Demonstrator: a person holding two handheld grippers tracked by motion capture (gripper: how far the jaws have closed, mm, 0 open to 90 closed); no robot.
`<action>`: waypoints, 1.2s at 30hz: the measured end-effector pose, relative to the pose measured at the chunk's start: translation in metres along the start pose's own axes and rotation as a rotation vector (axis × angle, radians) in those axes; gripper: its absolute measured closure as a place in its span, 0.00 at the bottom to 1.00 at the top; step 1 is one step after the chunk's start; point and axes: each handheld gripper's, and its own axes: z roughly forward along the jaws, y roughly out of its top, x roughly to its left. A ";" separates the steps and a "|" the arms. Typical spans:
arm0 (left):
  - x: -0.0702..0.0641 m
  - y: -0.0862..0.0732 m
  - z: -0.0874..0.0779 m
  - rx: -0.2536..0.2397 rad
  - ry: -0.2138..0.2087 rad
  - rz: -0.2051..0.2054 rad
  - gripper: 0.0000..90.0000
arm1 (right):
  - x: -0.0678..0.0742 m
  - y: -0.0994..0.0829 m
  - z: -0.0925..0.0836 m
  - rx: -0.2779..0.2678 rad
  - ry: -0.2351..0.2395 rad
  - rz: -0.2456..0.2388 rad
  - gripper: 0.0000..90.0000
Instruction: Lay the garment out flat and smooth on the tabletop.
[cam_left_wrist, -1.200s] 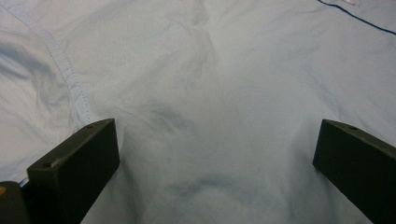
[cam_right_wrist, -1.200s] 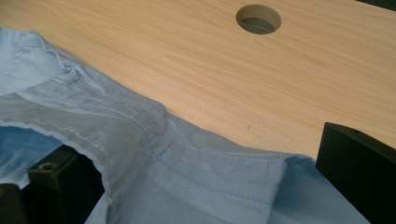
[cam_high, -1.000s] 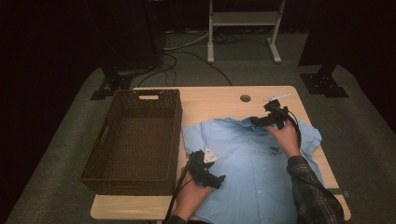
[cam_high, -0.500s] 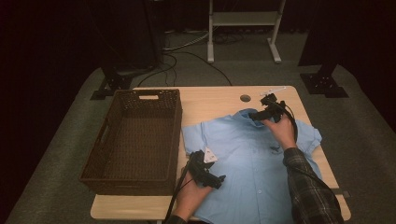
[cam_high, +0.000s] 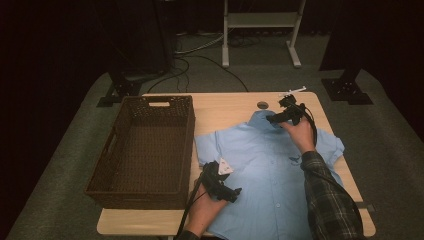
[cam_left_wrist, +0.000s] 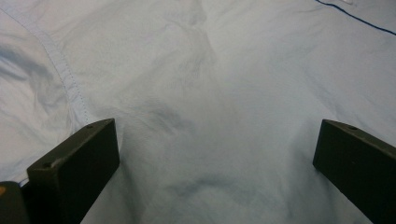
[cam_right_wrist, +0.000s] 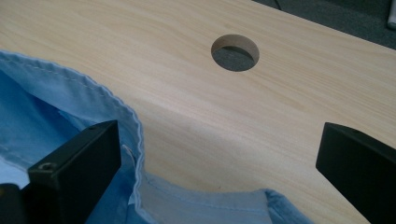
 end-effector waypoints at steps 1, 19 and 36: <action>0.000 0.000 0.000 0.000 0.000 0.000 0.00 | -0.001 0.001 0.001 -0.001 0.001 0.006 0.00; 0.000 0.000 0.000 0.001 -0.004 0.003 0.00 | -0.009 0.031 0.017 -0.040 0.009 0.051 0.00; 0.000 0.000 0.000 0.003 -0.005 0.003 0.00 | -0.004 -0.008 -0.038 -0.091 0.057 -0.019 0.00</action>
